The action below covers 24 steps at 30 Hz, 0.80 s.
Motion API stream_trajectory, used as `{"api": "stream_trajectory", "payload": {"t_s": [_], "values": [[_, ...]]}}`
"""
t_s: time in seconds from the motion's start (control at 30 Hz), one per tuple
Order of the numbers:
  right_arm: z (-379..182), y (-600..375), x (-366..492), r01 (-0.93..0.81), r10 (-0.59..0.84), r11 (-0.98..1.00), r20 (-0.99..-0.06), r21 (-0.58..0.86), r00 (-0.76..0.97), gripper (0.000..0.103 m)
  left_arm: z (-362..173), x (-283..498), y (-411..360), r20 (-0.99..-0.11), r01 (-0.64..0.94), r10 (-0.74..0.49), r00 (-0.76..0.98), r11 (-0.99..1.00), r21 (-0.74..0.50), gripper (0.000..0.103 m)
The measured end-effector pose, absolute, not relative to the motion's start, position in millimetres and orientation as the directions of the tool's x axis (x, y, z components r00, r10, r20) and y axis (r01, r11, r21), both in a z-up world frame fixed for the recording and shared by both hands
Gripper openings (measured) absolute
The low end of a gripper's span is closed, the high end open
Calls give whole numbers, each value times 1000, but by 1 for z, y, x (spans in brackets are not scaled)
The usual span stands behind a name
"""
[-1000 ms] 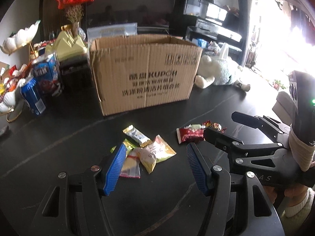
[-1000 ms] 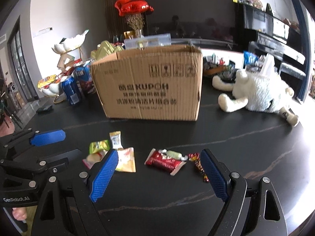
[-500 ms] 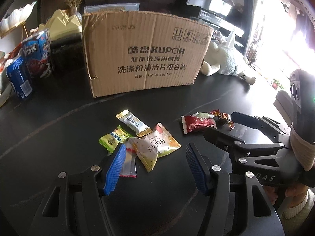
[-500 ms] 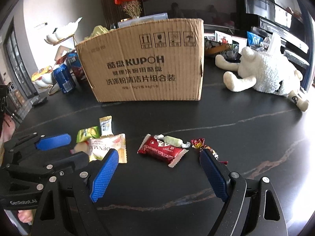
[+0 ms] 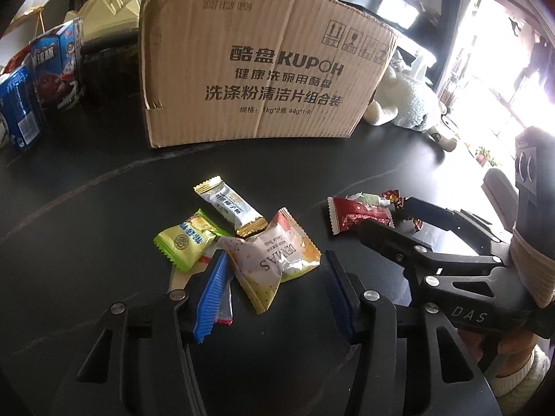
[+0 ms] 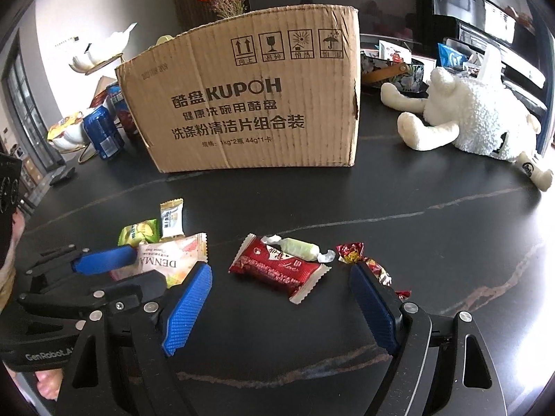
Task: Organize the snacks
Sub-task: 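Grasp the white snack pack with the left tool while the right tool grasps the red candy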
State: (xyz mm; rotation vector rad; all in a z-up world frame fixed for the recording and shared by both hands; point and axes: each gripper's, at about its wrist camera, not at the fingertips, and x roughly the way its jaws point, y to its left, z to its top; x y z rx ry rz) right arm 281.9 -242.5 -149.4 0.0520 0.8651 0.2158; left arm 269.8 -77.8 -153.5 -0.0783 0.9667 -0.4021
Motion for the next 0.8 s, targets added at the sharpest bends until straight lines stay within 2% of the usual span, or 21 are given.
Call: {"api": "stream_trajectory", "payload": {"t_s": [0.17,0.33,0.37,0.6,0.67,0.8], "values": [[-156,-246,290,-156,233,972,-764,173,602,80,-156,276,-79,-785,294,-385,485,917,-269,52],[-162,-245,295,-151,226,974,-771,169,595,80,-162,277,-76,-787,281,-404,465,911,-302,43],[-163,-243,296,-153,223,975,-772,163,596,80,-162,278,-75,-787,280,-408,462,909,-308,37],[-165,-234,297,-164,194,979,-769,117,610,79,-160,275,-69,-779,268,-417,468,907,-325,32],[-165,-233,296,-161,179,982,-766,99,618,69,-155,273,-67,-774,268,-403,488,913,-307,32],[-164,-234,296,-159,184,981,-763,108,620,67,-149,272,-68,-770,273,-386,509,920,-281,32]]}}
